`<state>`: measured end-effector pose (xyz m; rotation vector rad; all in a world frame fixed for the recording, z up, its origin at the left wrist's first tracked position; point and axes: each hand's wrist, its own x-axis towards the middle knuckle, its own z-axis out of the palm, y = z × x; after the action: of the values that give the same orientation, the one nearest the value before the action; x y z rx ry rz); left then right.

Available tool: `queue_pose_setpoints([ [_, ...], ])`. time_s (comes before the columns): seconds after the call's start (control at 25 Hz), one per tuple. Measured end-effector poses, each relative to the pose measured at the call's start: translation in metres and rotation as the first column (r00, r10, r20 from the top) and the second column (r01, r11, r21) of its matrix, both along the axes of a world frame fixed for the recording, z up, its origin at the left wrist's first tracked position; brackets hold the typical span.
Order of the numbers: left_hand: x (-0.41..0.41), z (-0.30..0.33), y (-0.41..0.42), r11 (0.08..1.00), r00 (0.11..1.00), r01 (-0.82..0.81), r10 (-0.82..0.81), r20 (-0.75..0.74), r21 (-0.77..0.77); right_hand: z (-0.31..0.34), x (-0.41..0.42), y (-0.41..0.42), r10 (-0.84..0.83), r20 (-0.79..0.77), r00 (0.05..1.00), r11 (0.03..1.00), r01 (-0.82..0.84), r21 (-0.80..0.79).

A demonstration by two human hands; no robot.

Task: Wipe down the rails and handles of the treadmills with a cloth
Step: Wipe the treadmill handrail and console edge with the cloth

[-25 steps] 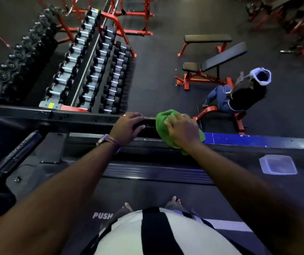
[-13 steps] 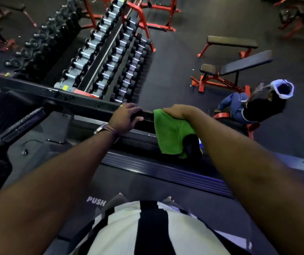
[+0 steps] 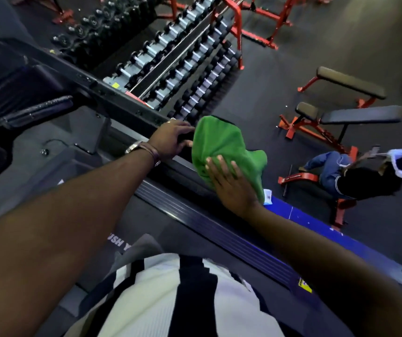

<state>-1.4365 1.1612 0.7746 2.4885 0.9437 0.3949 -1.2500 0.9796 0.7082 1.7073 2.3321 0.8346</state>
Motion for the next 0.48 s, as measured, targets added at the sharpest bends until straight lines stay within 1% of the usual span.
queue_pose_setpoints([
  [0.08, 0.001, 0.004, -0.003, 1.0, 1.0, -0.017, 0.017, 0.015, -0.004, -0.003, -0.011, 0.009, 0.088, 0.193, 0.977, 0.993, -0.07, -0.1],
  [0.12, 0.001, 0.007, -0.005, 1.0, 1.0, -0.021, 0.021, 0.013, -0.02, -0.007, -0.012, 0.01, 0.125, 0.284, 0.951, 0.989, -0.095, -0.117],
  [0.16, 0.001, 0.01, -0.007, 0.999, 1.0, -0.021, 0.022, 0.006, -0.038, -0.008, -0.008, 0.01, 0.163, 0.34, 0.926, 0.984, -0.127, -0.126],
  [0.2, 0.0, 0.012, -0.007, 0.998, 1.0, -0.02, 0.02, 0.0, -0.055, -0.007, 0.0, 0.01, 0.192, 0.346, 0.918, 0.979, -0.155, -0.133],
  [0.24, 0.0, 0.012, -0.008, 0.997, 1.0, -0.021, 0.021, -0.004, -0.067, -0.003, 0.005, 0.011, 0.208, 0.297, 0.932, 0.975, -0.171, -0.145],
  [0.28, 0.0, 0.012, -0.01, 0.997, 1.0, -0.029, 0.029, -0.009, -0.074, 0.001, 0.007, 0.012, 0.195, 0.26, 0.946, 0.975, -0.158, -0.156],
  [0.32, 0.0, 0.012, -0.01, 0.996, 0.999, -0.046, 0.045, -0.01, -0.078, 0.003, 0.005, 0.014, 0.163, 0.259, 0.952, 0.979, -0.122, -0.165],
  [0.4, 0.0, 0.011, -0.009, 0.993, 0.998, -0.071, 0.07, -0.009, -0.091, 0.003, -0.012, 0.019, 0.084, 0.312, 0.946, 0.983, -0.028, -0.181],
  [0.44, -0.001, 0.01, -0.008, 0.993, 0.997, -0.07, 0.069, -0.018, -0.092, 0.001, -0.021, 0.019, 0.068, 0.352, 0.933, 0.981, 0.001, -0.192],
  [0.48, -0.001, 0.009, -0.008, 0.994, 0.998, -0.064, 0.062, -0.028, -0.09, 0.0, -0.024, 0.02, 0.093, 0.39, 0.916, 0.975, -0.004, -0.224],
])
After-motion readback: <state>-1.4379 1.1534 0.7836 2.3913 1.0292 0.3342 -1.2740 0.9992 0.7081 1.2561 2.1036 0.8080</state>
